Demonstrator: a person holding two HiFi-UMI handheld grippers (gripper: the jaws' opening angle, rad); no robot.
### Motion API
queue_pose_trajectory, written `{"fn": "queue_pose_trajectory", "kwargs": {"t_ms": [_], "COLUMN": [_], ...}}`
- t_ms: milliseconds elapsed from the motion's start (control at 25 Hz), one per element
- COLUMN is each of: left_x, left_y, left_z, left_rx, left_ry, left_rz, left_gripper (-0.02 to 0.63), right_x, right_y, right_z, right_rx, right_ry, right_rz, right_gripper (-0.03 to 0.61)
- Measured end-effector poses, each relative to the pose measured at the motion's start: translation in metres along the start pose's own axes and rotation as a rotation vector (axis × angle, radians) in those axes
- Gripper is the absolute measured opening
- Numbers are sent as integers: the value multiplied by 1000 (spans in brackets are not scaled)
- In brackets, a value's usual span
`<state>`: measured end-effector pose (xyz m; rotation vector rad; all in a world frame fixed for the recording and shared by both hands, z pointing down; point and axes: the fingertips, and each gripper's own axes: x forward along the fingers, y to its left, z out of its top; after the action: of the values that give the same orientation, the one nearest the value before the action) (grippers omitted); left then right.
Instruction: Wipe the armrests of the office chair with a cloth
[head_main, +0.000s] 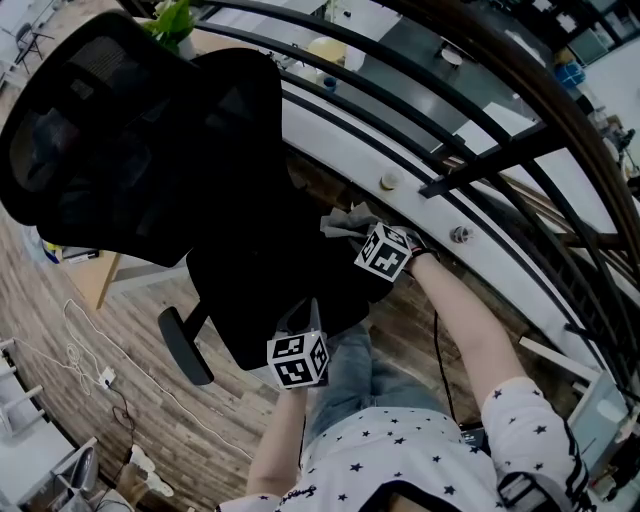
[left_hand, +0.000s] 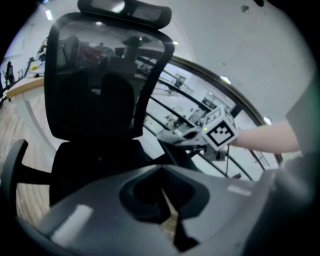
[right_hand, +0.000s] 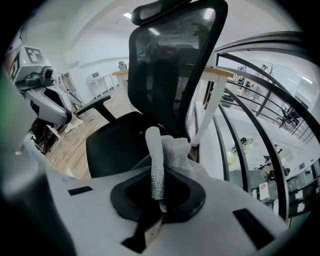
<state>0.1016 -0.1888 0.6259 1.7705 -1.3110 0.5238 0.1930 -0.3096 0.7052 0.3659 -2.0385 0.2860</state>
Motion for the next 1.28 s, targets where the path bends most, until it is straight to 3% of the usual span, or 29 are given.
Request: {"fn": "queue_pose_trajectory", "kwargs": {"t_ms": [1280], "left_x": [-25], "left_y": [-30], "left_z": [-38], "left_rx": [59], "left_ry": [-4], "left_rz": [-40], "left_gripper": [8], "right_x": [-26], "right_y": [64], "right_z": [-52], "right_rx": [36], "right_ry": [3], "right_rz": [8], "right_gripper": [26]}}
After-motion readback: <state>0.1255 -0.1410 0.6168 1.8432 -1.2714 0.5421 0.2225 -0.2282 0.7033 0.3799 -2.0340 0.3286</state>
